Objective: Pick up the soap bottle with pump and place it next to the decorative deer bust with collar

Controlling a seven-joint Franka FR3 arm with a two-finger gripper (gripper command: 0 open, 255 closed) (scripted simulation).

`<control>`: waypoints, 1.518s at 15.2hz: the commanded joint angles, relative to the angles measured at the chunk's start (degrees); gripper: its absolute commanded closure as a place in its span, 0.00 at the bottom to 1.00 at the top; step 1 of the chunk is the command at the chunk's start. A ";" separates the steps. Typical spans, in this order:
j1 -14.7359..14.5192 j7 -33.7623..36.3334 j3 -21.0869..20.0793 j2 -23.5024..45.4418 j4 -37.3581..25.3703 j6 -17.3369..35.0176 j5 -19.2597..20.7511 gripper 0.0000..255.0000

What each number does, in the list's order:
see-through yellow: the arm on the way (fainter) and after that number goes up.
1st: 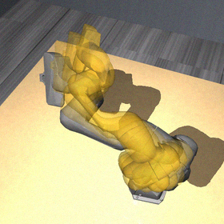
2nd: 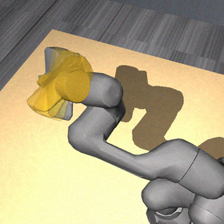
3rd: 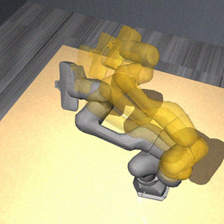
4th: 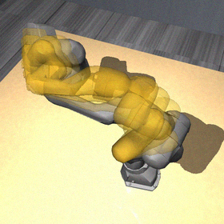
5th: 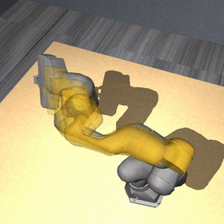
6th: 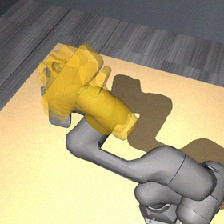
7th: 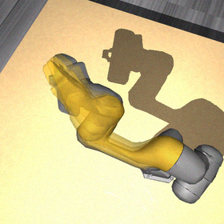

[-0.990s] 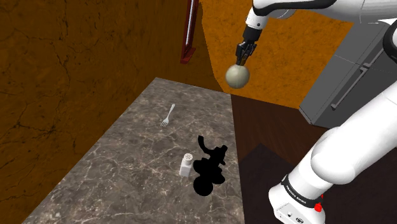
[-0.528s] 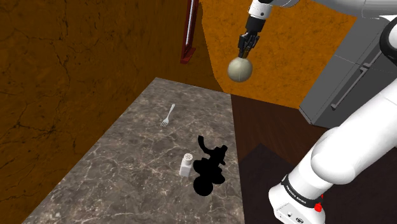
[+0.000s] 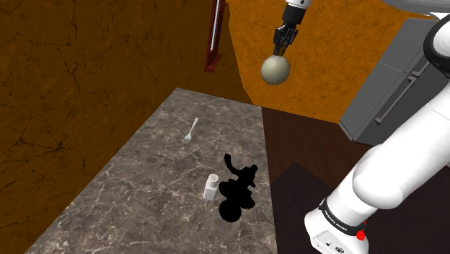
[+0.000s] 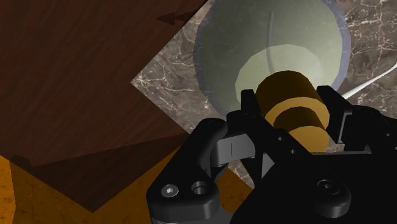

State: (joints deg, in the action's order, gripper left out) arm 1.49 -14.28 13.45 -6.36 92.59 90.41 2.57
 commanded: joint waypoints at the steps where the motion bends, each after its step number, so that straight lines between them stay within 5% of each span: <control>1: 0.06 -0.25 0.11 0.69 -2.40 -1.72 -0.16 1.00; 6: 0.12 -0.60 0.26 2.26 -7.71 -5.48 -0.53 1.00; 23: -6.70 20.90 -14.56 -22.12 15.96 -6.98 -0.62 1.00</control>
State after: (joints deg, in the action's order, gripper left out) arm -4.91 5.51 -0.31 -27.24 107.90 84.04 2.25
